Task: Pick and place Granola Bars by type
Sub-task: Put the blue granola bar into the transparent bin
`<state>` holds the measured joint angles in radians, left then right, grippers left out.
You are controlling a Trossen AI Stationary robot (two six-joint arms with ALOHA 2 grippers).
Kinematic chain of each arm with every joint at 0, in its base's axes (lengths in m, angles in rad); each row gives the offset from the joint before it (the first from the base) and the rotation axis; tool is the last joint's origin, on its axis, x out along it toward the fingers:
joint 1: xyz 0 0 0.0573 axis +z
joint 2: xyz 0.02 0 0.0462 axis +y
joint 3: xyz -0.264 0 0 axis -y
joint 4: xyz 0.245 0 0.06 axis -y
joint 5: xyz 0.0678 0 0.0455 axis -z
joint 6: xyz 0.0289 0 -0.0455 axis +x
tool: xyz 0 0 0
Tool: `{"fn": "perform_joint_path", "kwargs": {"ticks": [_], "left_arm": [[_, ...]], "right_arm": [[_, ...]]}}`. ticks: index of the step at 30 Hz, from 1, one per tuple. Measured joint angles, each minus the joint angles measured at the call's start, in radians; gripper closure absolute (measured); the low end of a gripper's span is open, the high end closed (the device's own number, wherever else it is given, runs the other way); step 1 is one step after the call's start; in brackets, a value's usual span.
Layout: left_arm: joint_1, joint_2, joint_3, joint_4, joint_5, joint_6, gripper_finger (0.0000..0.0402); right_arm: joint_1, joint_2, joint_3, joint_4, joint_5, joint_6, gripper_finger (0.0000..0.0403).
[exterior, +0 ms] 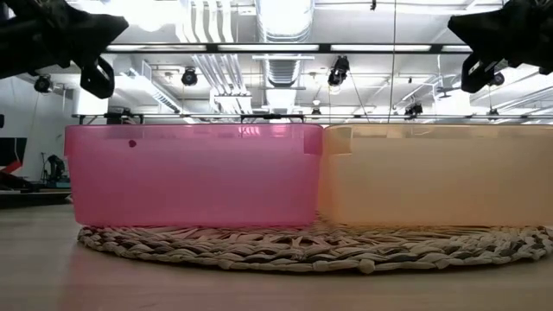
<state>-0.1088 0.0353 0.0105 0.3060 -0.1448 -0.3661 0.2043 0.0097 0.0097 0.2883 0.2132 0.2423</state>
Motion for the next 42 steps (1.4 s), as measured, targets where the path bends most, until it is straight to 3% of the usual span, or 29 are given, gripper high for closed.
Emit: {"fn": "perform_joint_path", "kwargs": {"ticks": [4, 9, 16, 19, 22, 30, 42], "left_arm": [[0.0, 0.0, 0.0, 0.004, -0.041, -0.14, 0.0397], [0.0, 0.0, 0.0, 0.048, -0.041, -0.189, 0.0397], [0.0, 0.0, 0.005, 0.309, -0.041, -0.185, 0.0397], [0.0, 0.0, 0.05, 0.328, -0.041, -0.141, 0.0397], [0.0, 0.015, 0.118, 0.318, -0.041, -0.067, 0.0397], [0.0, 0.121, 0.367, 0.049, -0.04, 0.033, 0.0397], [0.0, 0.385, 0.859, -0.463, -0.04, 0.186, 0.0397]], "right_arm": [[0.0, 0.0, 0.0, 0.003, 0.076, 0.096, 0.0394], [0.0, 0.0, 0.0, 0.005, 0.206, 0.232, 0.0394], [0.0, 0.0, 0.0, 0.181, 0.216, 0.25, 0.0394], [-0.001, 0.0, 0.015, 0.273, 0.217, 0.216, 0.0394], [0.0, 0.003, 0.077, 0.26, 0.216, 0.178, 0.0394], [0.0, 0.112, 0.357, 0.04, 0.209, 0.04, 0.0394], [0.0, 0.363, 0.806, -0.421, 0.206, 0.034, 0.0394]]}}
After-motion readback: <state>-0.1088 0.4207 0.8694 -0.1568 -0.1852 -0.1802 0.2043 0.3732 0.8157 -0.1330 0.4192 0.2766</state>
